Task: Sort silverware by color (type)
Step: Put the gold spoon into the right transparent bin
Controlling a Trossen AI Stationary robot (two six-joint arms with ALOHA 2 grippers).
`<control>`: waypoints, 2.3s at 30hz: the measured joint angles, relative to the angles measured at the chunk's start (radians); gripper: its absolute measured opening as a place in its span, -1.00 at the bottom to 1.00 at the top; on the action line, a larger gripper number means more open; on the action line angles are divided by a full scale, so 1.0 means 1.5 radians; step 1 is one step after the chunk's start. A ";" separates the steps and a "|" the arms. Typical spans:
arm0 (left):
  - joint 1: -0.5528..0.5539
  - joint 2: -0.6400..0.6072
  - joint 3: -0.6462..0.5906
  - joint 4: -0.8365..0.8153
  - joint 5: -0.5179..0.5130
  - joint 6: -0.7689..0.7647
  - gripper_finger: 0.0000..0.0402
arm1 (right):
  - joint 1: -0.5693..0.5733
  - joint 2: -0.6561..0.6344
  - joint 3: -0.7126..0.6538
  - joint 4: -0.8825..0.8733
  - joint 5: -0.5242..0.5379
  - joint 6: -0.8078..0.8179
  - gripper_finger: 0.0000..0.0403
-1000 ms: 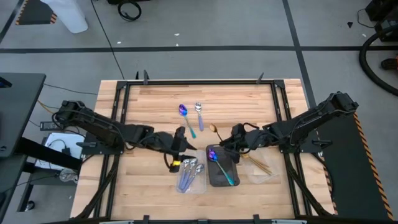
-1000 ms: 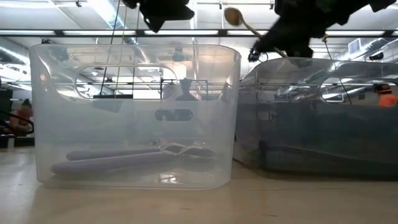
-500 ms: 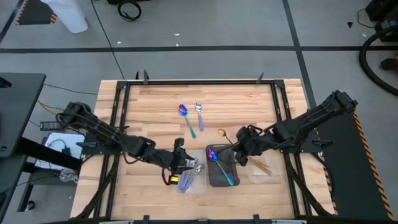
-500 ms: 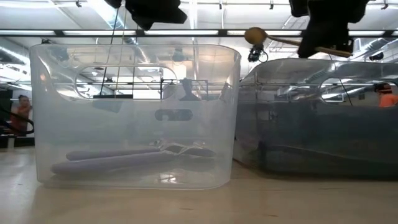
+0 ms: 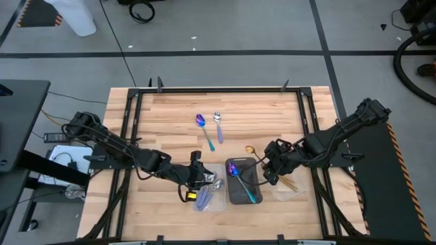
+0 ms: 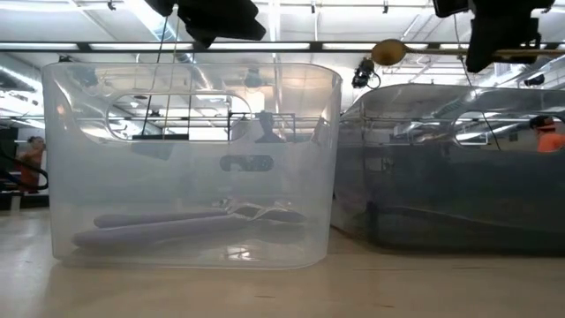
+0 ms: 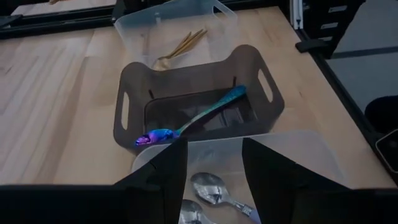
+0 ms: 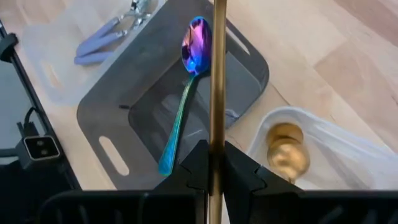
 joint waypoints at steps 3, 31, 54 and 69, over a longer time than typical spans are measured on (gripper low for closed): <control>0.000 0.000 0.000 0.000 -0.003 -0.013 -0.19 | 0.008 0.001 0.015 -0.033 -0.007 0.013 -0.83; -0.014 0.000 0.000 -0.027 -0.033 -0.024 -0.19 | 0.023 0.003 0.034 -0.227 -0.138 0.155 -0.83; -0.013 0.000 0.000 -0.029 -0.035 -0.022 -0.19 | 0.056 0.166 0.034 -0.257 -0.230 0.110 -0.83; -0.013 0.000 0.000 -0.038 -0.035 -0.023 -0.19 | 0.056 0.279 0.034 -0.258 -0.218 0.072 -0.84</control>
